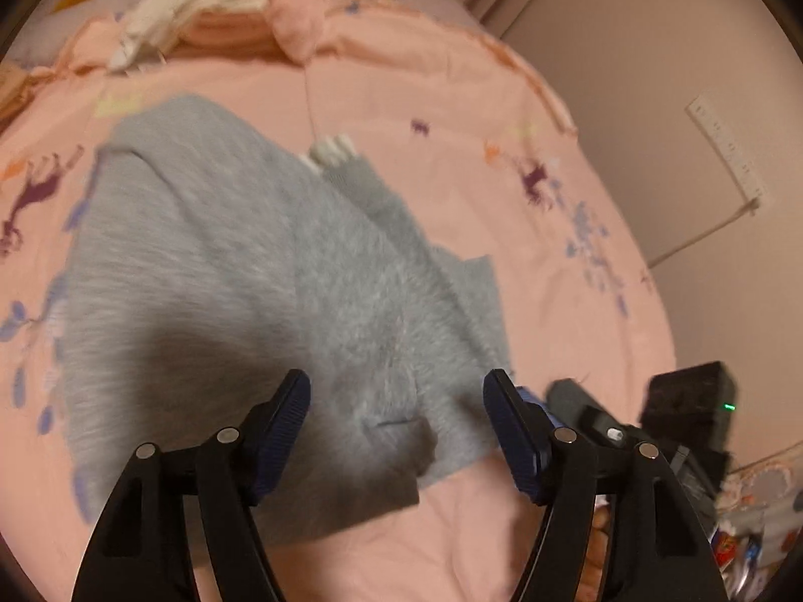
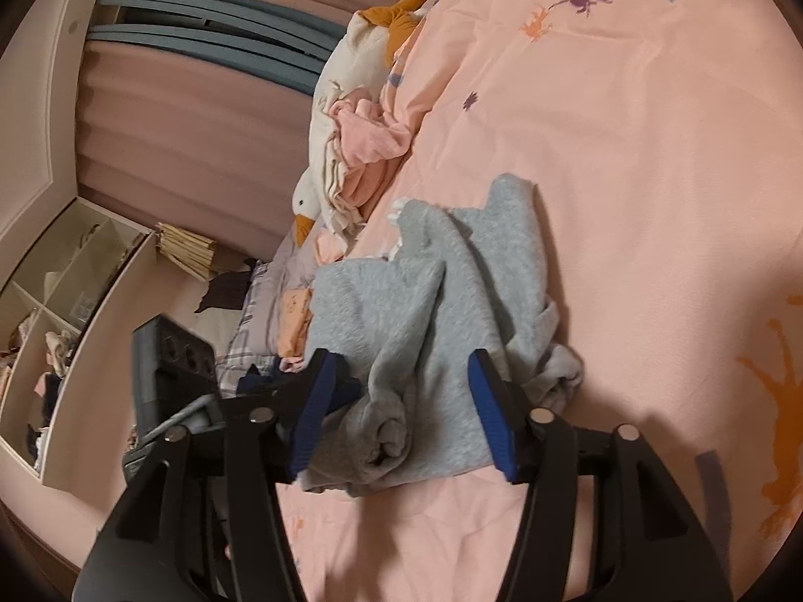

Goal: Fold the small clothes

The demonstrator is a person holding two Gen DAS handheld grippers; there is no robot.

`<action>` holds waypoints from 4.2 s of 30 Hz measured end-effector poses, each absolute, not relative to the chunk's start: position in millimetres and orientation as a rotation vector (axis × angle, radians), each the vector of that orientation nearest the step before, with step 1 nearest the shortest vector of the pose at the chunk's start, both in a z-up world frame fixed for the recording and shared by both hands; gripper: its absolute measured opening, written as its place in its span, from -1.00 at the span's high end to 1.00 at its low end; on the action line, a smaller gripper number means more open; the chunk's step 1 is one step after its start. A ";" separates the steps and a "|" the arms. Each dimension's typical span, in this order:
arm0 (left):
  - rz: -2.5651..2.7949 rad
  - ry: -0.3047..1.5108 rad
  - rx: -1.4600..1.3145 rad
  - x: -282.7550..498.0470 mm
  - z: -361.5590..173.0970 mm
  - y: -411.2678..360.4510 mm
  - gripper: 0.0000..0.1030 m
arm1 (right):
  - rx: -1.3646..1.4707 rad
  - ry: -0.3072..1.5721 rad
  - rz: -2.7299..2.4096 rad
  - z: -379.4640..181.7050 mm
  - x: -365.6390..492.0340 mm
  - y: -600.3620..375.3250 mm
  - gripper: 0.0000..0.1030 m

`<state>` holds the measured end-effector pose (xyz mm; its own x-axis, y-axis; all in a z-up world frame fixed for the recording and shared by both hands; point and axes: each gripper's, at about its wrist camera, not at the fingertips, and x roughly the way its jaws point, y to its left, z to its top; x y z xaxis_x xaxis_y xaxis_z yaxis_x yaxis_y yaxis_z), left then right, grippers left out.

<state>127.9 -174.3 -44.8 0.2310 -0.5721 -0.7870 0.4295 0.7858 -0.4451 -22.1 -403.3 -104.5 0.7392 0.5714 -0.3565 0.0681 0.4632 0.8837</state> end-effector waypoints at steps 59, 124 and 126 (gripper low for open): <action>-0.587 0.971 0.001 113.7 -72.9 -136.8 0.20 | 0.331 0.769 0.261 -67.3 17.0 -332.2 0.64; -0.565 1.023 -0.154 83.1 -92.9 -77.9 0.08 | 0.585 0.793 0.244 -91.9 -22.1 -381.0 -0.23; -0.549 1.036 -0.203 85.1 -92.5 -66.9 -0.17 | 0.613 0.788 0.220 -91.0 -26.8 -385.6 -0.24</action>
<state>85.1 -66.9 -92.5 0.3898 -0.5214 -0.7591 0.3347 0.8481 -0.4107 -26.8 -385.6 -91.0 0.6936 0.4047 -0.5959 0.0376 0.8058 0.5910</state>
